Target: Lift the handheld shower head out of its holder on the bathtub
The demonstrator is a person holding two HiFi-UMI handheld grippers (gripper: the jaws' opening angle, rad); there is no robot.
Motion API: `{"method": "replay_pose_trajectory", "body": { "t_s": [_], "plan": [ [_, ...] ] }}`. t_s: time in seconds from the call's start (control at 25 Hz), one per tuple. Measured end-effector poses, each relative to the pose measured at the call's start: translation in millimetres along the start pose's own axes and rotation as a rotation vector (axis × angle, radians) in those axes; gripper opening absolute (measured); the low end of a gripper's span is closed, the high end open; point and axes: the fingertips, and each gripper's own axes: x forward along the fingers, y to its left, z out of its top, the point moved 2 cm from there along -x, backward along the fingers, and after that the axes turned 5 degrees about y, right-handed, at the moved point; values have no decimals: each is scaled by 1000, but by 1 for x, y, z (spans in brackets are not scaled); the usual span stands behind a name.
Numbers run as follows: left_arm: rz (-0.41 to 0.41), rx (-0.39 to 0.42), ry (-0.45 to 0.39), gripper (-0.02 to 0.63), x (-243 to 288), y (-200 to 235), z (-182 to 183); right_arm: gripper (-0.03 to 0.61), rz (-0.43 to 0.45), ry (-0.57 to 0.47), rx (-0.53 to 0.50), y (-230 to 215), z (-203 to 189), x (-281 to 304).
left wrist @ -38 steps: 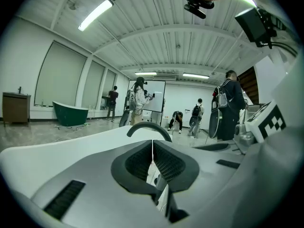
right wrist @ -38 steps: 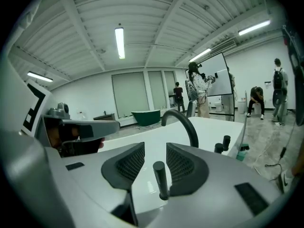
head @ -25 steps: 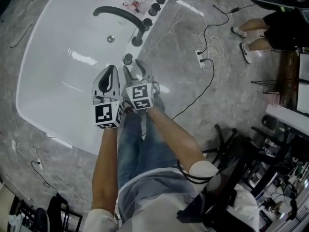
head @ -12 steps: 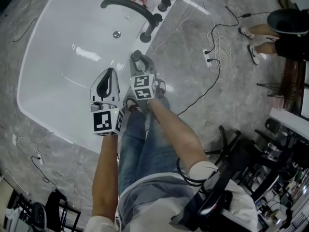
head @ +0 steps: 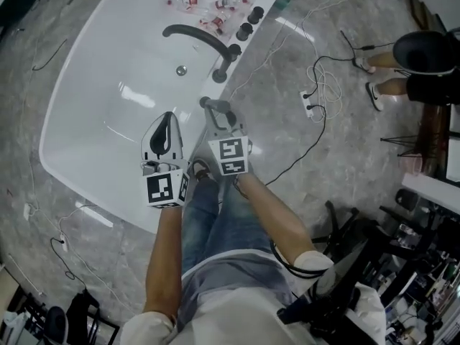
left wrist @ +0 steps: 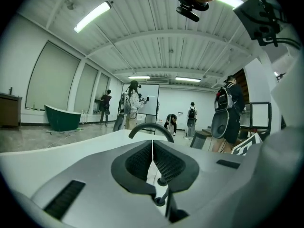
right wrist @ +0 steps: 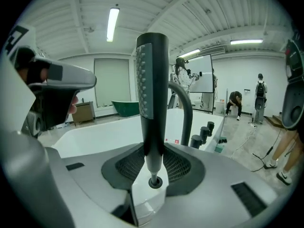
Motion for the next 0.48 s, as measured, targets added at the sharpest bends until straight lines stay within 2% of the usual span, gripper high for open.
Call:
{"method": "replay_pose_trajectory", "body": {
  "t_s": [0.2,0.48],
  "plan": [
    [-22,-9,-45,18,-23,-19,51,129,29,-70,9,4,64,-67],
    [-93,-17,-73,18,-64,-49,139,129,94,-99,-16,16,162,-168]
  ]
}}
